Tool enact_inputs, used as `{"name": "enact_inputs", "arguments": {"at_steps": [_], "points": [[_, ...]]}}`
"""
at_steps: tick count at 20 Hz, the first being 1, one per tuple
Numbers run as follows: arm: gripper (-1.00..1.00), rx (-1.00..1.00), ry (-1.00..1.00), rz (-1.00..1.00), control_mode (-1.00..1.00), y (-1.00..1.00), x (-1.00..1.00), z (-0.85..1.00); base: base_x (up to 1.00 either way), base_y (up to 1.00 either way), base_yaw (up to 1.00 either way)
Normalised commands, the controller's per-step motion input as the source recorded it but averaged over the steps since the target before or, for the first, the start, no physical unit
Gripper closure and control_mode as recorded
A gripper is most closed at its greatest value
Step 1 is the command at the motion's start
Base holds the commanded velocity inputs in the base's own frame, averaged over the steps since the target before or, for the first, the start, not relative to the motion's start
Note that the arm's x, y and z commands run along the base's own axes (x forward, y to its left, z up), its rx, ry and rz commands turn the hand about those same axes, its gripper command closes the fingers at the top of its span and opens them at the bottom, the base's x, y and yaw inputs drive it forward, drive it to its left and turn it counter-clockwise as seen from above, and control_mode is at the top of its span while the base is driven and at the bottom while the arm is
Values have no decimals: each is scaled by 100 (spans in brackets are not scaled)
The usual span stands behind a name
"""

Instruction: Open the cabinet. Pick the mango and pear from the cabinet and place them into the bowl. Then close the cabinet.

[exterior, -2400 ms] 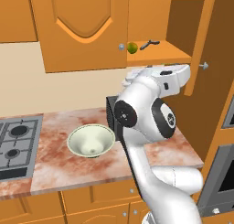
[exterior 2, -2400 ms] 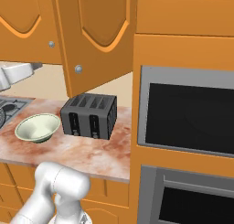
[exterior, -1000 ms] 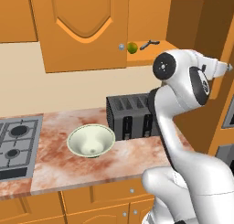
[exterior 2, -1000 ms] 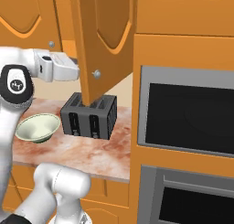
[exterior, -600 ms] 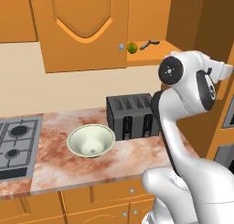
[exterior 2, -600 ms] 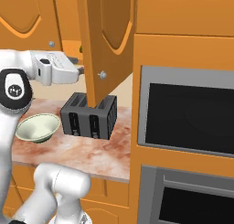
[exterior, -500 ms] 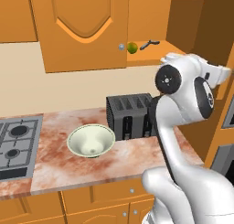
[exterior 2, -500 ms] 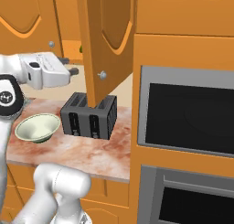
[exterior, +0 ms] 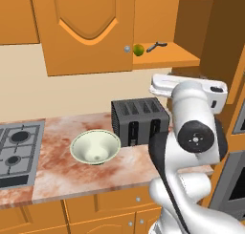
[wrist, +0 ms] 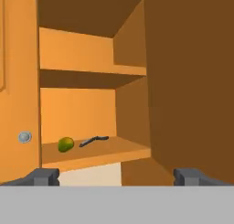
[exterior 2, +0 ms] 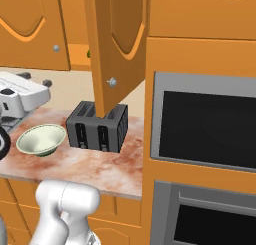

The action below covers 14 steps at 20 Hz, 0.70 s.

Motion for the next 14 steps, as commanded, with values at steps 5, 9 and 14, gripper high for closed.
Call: {"name": "enact_inputs", "arguments": {"at_steps": [5,9,14], "points": [[-100,-2,-16,33,-100,49,0,-2,0,0,0],[-100,-1,-16,4,-100,47,18,0,0,0,0],[-100,0,-10,0,-100,59,46,-1,0,0,0]]}}
